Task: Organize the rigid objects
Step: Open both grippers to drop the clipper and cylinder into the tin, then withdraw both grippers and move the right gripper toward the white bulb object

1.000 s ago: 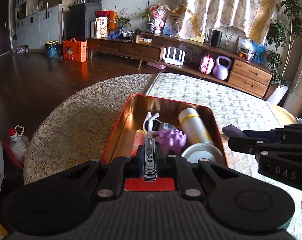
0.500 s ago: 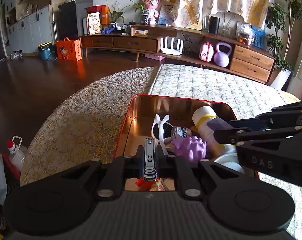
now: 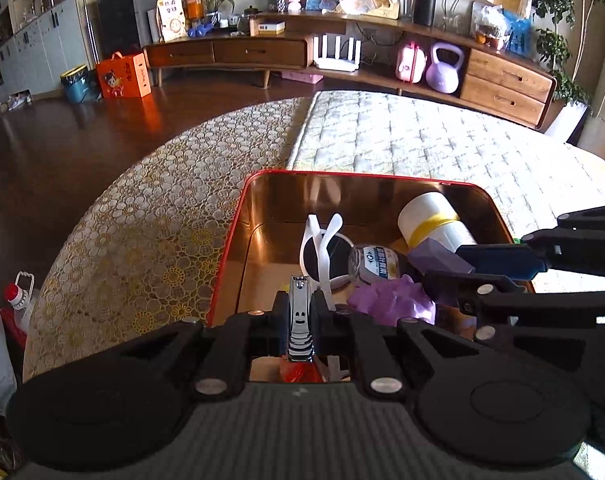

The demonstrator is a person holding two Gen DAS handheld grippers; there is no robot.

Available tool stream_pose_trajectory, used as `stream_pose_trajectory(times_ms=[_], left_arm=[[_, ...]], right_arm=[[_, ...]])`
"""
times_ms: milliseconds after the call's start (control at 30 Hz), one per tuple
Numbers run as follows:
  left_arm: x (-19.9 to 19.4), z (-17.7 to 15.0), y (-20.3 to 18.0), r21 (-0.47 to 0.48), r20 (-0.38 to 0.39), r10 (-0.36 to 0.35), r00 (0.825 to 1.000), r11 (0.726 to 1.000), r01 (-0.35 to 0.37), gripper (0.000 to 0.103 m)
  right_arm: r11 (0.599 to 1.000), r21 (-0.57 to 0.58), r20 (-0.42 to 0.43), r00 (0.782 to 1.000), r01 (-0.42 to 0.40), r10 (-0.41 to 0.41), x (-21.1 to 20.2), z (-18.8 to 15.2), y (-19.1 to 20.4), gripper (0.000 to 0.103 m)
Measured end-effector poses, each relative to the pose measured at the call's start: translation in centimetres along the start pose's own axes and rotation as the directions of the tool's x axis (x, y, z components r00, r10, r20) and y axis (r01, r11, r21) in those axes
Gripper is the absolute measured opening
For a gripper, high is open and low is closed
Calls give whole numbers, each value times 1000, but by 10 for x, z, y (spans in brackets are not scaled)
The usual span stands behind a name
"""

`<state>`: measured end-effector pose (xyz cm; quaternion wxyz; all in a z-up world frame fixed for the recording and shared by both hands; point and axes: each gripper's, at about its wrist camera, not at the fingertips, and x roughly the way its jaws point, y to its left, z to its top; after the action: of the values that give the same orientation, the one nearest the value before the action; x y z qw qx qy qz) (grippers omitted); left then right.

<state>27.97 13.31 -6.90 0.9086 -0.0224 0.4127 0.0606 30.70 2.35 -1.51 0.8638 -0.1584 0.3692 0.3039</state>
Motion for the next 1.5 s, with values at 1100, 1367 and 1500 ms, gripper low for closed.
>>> stream_pose_trajectory(times_ms=[1100,1367,1500], left_arm=[[-48,-15,-18,-5,29,-50,998,999,51,12],[-71,-25,-32,-1,54,-68,996,998,68,29],[-84,-32,-38,-7,106,-72,992,997,73,76]], right_arm=[[996,56,89,994,-70,64,-79,-33,-13,45],[995,66,118,991,-74,66,-111,-53,-25,57],[995,69,126,990,-72,63,-125,-68,-34,64]])
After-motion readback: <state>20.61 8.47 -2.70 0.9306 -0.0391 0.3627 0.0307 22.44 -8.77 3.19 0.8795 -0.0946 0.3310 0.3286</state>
